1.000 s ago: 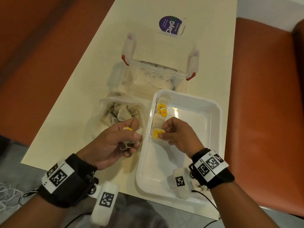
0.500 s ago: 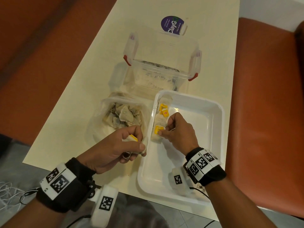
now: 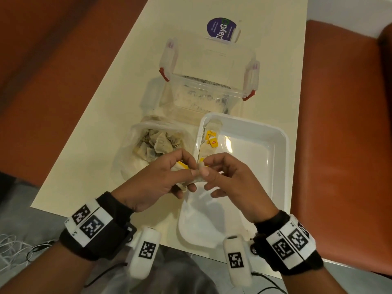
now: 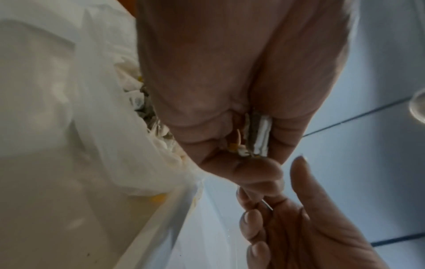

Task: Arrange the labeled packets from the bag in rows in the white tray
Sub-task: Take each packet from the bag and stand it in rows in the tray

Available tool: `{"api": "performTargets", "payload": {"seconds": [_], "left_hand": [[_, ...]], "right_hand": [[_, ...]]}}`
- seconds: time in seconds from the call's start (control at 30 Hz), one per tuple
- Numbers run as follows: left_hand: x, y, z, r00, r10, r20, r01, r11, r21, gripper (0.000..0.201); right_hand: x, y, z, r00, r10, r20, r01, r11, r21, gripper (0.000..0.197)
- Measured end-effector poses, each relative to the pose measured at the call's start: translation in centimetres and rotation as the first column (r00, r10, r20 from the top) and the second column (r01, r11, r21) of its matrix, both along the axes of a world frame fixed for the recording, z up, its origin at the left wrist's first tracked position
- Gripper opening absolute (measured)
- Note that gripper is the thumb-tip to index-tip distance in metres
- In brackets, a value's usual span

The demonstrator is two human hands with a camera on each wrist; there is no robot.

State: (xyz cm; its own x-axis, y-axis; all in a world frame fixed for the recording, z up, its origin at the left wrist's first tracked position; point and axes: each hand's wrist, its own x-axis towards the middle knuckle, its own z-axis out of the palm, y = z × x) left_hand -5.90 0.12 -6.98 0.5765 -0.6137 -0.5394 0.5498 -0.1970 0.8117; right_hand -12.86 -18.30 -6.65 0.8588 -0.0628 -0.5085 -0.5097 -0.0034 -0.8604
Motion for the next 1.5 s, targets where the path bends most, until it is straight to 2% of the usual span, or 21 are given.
{"api": "performTargets", "payload": {"seconds": [0.13,0.27,0.4,0.5,0.67,0.73,0.8,0.9,1.0,1.17,1.37,1.43,1.5], "left_hand": [[0.1,-0.4,0.4,0.999,-0.038,-0.033,0.039,0.999,0.025,0.018],[0.0,-0.3,0.4,0.993,-0.013,-0.115,0.013,1.000,0.005,0.022],[0.0,0.1,0.6,0.979,0.011,-0.204,-0.029,0.996,-0.088,0.026],[-0.1,0.3,0.6,0.989,-0.002,-0.151,-0.009,0.997,-0.071,0.028],[-0.1,0.1,0.7,0.999,-0.032,-0.001,0.032,0.999,-0.005,0.020],[-0.1,-0.1,0.9,0.997,-0.065,0.043,0.064,0.998,0.016,0.017],[-0.1,-0.1,1.2,0.985,-0.143,0.099,0.138,0.989,0.050,0.017],[0.0,-0.3,1.6,0.904,-0.369,0.218,0.333,0.925,0.183,0.017],[0.2,-0.5,2.0,0.767,-0.568,0.298,0.502,0.821,0.273,0.005],[1.0,-0.8,2.1,0.661,-0.681,0.316,0.598,0.732,0.326,0.007],[0.7,-0.6,1.6,0.693,-0.619,0.369,0.541,0.785,0.302,0.027],[0.7,-0.3,1.3,0.734,-0.543,0.408,0.442,0.838,0.321,0.030],[0.7,0.3,0.8,0.796,-0.405,0.450,0.266,0.902,0.340,0.032]], "right_hand": [[-0.5,0.0,-0.6,0.995,-0.081,-0.056,0.087,0.989,0.122,0.015],[-1.0,-0.5,-0.9,0.983,-0.159,-0.087,0.175,0.958,0.228,0.015],[-1.4,-1.0,-0.8,0.975,-0.193,-0.106,0.216,0.935,0.281,0.017],[-1.7,-1.2,-0.7,0.980,-0.172,-0.097,0.193,0.941,0.277,0.022],[-2.2,-0.9,-0.7,0.989,-0.118,-0.095,0.139,0.956,0.260,0.019],[-2.4,-0.8,-0.7,0.990,-0.100,-0.097,0.119,0.970,0.210,0.012],[-2.7,-1.0,-1.2,0.996,-0.059,-0.073,0.065,0.994,0.087,0.026],[-2.6,-1.6,-1.8,0.996,0.090,0.000,-0.090,0.996,-0.016,0.036],[-2.5,-1.7,-1.9,0.968,0.249,0.031,-0.251,0.965,0.075,0.029],[-2.5,-1.9,-1.9,0.954,0.298,0.018,-0.297,0.941,0.161,0.019],[-2.4,-2.3,-1.7,0.952,0.305,0.027,-0.306,0.950,0.068,0.008],[-2.2,-2.1,-1.9,0.965,0.263,0.012,-0.263,0.964,0.041,0.009],[-1.9,-1.9,-2.5,0.972,0.233,-0.016,-0.233,0.972,-0.012,0.011]]}}
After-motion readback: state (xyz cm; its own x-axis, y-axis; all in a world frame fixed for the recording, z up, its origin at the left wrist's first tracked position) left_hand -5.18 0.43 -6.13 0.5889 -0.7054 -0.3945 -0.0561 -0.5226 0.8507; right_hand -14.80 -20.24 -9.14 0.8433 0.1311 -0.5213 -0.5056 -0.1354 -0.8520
